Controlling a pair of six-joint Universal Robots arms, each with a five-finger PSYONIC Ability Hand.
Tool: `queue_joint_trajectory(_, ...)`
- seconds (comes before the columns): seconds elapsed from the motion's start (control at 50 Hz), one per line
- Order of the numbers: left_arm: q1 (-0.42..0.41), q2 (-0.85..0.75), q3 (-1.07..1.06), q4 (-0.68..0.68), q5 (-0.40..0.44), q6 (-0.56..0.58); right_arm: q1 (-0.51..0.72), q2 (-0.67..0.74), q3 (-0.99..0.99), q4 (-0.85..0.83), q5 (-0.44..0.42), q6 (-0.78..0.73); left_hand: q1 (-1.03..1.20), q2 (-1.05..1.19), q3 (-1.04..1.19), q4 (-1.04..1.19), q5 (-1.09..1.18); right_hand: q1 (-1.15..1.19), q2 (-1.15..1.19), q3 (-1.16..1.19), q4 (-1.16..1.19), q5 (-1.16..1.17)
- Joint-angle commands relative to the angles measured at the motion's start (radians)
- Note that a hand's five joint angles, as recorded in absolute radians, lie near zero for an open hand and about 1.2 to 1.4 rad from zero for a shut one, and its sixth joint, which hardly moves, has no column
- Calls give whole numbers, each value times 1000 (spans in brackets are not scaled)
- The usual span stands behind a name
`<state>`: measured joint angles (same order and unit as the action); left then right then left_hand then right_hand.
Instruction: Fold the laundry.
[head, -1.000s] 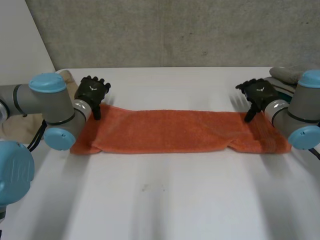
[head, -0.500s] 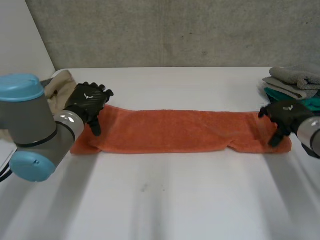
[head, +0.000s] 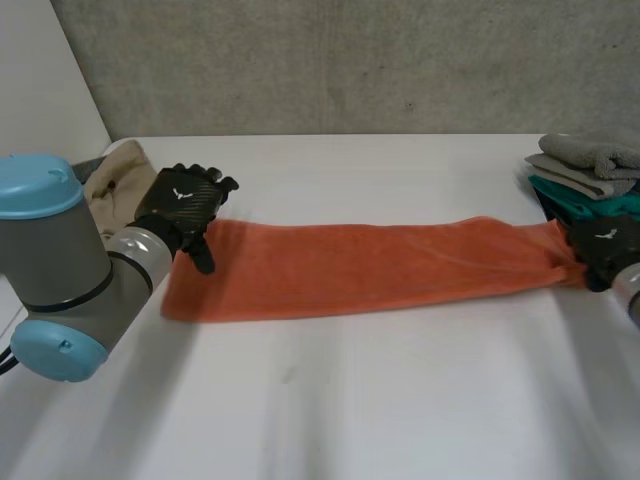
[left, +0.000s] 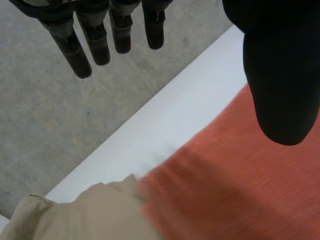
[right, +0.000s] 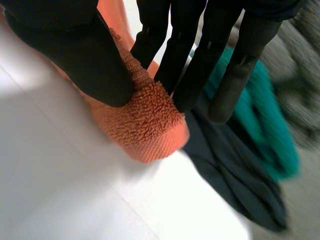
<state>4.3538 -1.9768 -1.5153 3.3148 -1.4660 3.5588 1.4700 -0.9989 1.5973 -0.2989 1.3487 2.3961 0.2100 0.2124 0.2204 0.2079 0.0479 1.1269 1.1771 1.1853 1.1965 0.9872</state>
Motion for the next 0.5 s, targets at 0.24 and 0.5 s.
queue_joint_trajectory(0.24, 35, 176, -123, 0, 3, -1, -36, -95, -60, 32, 46, -374, 3, 1, -7, 6, -9, 269, 219, 211, 200, 235)
queue_joint_trajectory(0.5, 52, 246, -189, 2, 3, -1, 571, -64, -145, -186, -135, -345, 3, 1, -7, 6, -9, 269, 219, 211, 200, 235)
